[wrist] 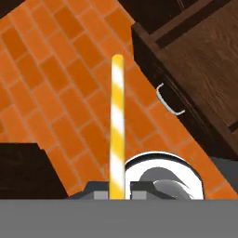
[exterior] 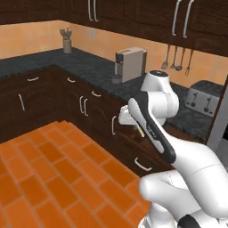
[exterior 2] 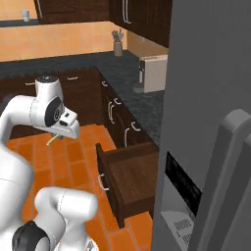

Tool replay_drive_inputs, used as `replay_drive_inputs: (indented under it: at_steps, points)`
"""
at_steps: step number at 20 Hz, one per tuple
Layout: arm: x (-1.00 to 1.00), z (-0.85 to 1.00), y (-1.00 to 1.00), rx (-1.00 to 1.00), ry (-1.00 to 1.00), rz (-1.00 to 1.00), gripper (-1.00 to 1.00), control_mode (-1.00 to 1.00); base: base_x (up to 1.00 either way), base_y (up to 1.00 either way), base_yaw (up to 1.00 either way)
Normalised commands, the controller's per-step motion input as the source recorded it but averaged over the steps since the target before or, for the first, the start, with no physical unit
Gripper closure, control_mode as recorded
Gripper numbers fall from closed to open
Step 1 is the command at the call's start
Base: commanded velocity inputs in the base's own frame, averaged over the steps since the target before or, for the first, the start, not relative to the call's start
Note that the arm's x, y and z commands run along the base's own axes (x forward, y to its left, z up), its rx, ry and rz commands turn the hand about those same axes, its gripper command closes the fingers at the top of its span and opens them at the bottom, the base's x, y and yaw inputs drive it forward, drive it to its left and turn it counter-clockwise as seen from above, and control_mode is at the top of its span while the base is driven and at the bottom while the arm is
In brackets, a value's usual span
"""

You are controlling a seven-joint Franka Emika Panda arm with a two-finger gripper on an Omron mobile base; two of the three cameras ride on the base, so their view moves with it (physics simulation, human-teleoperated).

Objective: Take a straw from the drawer in front and place it inside the glass cup on the dining counter.

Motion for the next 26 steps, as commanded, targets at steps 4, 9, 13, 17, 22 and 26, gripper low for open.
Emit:
replay_drive_inputs:
  at_steps: [4,9,13,17,22,26]
  points:
    - [0.0,0.0,0.0,0.0,0.0,0.0,1.0,1.0,-1.0,0.52,0.46]
    - [0.0,0.0,0.0,0.0,0.0,0.0,1.0,1.0,-1.0,-0.18,0.46]
    - [0.0,0.0,0.0,0.0,0.0,0.0,1.0,1.0,-1.0,-0.41,0.4]
    - [0.0,0.0,0.0,0.0,0.0,0.0,1.0,1.0,-1.0,-0.2,0.34]
    - [0.0,0.0,0.0,0.0,0.0,0.0,1.0,1.0,-1.0,-0.1,0.25]
    - [0.0,0.0,0.0,0.0,0.0,0.0,1.0,1.0,-1.0,-0.01,0.15]
